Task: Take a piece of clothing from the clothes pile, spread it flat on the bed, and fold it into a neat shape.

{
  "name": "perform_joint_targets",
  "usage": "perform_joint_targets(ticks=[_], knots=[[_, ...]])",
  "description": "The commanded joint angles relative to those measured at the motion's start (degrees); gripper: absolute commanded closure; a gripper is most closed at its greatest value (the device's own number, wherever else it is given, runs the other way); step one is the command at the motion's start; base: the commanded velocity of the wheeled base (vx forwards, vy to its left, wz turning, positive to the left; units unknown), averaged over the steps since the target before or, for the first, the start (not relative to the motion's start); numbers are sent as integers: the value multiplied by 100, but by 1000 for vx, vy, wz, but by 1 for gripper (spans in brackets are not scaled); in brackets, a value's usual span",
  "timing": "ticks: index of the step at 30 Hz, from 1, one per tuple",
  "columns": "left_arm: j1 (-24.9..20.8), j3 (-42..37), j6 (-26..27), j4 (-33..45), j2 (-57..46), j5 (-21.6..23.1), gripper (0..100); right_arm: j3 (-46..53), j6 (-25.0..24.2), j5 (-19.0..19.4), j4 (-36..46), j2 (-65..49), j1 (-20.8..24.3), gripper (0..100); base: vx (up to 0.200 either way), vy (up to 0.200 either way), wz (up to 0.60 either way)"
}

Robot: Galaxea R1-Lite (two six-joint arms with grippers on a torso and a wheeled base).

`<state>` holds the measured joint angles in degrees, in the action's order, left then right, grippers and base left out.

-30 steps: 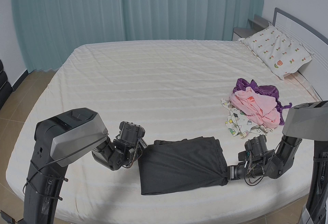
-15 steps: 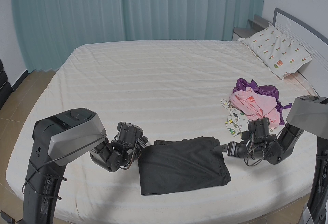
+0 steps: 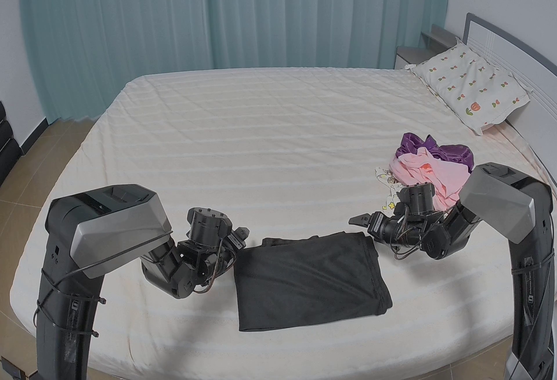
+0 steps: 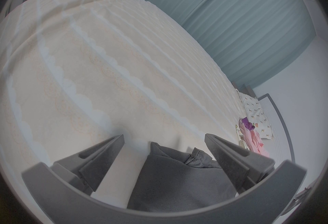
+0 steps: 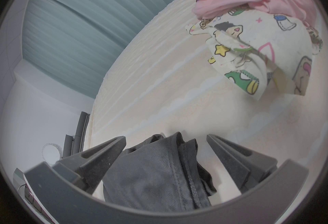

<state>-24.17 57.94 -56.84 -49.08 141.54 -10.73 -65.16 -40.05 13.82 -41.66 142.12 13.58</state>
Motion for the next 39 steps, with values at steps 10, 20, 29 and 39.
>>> perform_joint_targets(ticks=[10, 20, 29, 39], knots=[[0, -20, 7, -14, -30, -8, 0, -234, -3, -11, 35, 299, 22, 100, 0, 0, 0], [0, -20, 24, -14, -22, -17, 0, -348, -197, -90, -27, 369, -75, 100, 0, 0, 0], [0, -11, 24, -14, -13, -8, 0, -410, -320, -205, -27, 387, -101, 100, 0, 0, 0], [0, -29, 24, -23, -22, -8, 0, 548, 331, -126, -493, -9, -189, 0, 0, 0, 0]])
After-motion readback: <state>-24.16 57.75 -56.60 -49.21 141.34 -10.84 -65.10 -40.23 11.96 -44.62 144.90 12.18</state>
